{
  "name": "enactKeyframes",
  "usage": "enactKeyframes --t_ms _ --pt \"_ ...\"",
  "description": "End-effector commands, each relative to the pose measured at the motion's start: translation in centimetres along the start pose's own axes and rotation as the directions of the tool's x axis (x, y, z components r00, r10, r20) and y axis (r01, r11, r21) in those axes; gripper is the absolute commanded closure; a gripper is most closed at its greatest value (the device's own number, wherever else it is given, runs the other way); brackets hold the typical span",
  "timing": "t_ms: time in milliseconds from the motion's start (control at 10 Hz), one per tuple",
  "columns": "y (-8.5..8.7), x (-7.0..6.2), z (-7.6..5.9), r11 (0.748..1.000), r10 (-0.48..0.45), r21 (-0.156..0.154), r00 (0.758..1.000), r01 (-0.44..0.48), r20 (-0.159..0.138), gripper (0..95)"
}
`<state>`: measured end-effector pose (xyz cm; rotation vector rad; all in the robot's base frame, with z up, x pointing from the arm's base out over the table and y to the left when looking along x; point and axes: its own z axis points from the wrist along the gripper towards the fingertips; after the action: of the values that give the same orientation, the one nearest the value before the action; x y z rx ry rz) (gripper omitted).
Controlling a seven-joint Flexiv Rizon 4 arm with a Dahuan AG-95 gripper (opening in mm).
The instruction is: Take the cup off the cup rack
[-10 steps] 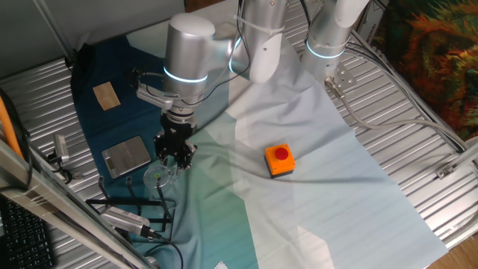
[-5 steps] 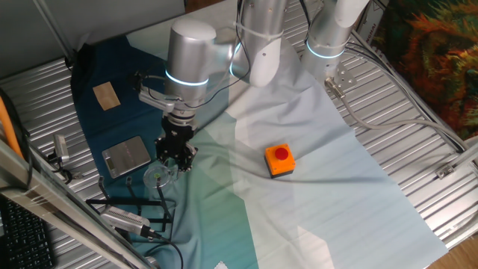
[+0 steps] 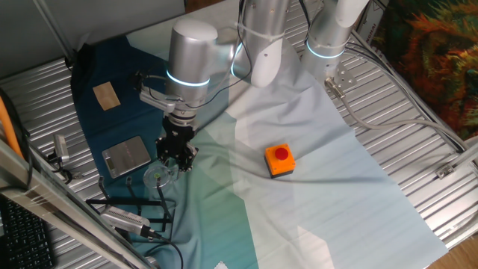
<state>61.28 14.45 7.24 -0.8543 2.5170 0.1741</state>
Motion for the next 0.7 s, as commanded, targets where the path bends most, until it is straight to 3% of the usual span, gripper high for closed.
enactKeyframes --t_ms 100,200,700 --pt "0.00 0.08 0.06 1.000 0.010 0.005 1.000 -0.010 0.004 76.0" --pt "0.07 0.06 0.06 1.000 0.017 0.007 1.000 -0.017 0.003 95.0" --pt "0.11 0.05 0.11 0.999 0.032 0.005 0.999 -0.032 0.002 95.0"
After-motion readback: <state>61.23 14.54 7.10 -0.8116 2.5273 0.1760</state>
